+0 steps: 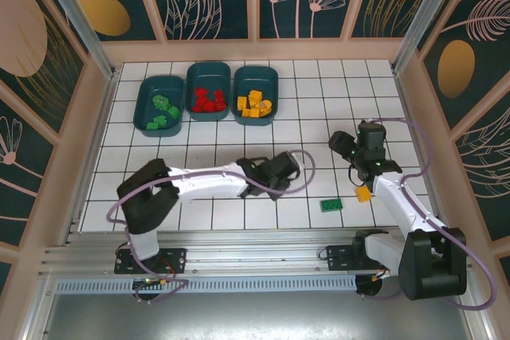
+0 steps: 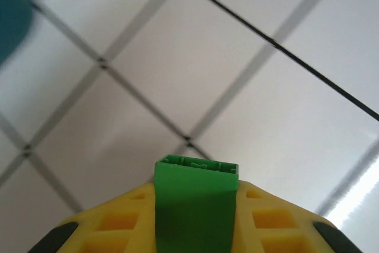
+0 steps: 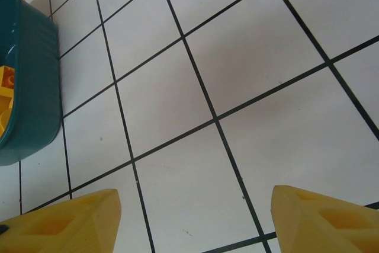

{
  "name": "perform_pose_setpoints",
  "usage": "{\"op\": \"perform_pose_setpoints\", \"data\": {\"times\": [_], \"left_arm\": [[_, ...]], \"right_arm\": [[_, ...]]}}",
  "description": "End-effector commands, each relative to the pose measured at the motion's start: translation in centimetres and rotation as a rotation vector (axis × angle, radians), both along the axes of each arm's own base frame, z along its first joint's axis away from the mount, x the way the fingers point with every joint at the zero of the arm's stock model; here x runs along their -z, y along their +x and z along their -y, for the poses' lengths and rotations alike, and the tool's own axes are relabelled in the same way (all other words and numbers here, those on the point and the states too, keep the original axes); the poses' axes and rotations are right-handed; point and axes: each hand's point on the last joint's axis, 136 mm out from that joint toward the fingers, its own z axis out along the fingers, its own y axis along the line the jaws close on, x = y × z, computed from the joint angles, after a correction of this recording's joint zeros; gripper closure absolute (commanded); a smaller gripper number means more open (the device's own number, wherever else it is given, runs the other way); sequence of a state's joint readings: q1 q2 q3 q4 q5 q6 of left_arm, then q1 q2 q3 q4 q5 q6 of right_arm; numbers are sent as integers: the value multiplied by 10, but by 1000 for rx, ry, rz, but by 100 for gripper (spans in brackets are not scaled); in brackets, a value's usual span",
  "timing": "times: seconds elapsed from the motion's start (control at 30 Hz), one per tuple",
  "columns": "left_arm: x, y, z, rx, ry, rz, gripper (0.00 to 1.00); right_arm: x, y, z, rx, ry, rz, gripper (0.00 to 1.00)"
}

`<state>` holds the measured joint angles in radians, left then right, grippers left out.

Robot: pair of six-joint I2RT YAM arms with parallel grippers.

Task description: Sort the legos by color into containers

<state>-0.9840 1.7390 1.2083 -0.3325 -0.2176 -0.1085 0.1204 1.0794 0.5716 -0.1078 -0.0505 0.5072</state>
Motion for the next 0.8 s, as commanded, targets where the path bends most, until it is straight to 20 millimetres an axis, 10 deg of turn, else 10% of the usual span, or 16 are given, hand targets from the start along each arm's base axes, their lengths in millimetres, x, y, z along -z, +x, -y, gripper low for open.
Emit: {"op": "perform_pose_setpoints", "data": {"times": [0.0,0.23,0.53,0.77], "left_arm": [[-23,38,-54,-182,-26,17,78],[-57,130,-193,-663,-93,17,78],[-49,186,-365,-1174,-190,-64,74],[-13,211,-399,-1248,-151,-146,74]], "right_arm": [[-5,1,-10,-23,16,34,32],[-6,0,-33,-75,32,32,32],[-6,-1,-52,-118,32,23,32],[-11,-5,-54,-124,11,12,32]]}}
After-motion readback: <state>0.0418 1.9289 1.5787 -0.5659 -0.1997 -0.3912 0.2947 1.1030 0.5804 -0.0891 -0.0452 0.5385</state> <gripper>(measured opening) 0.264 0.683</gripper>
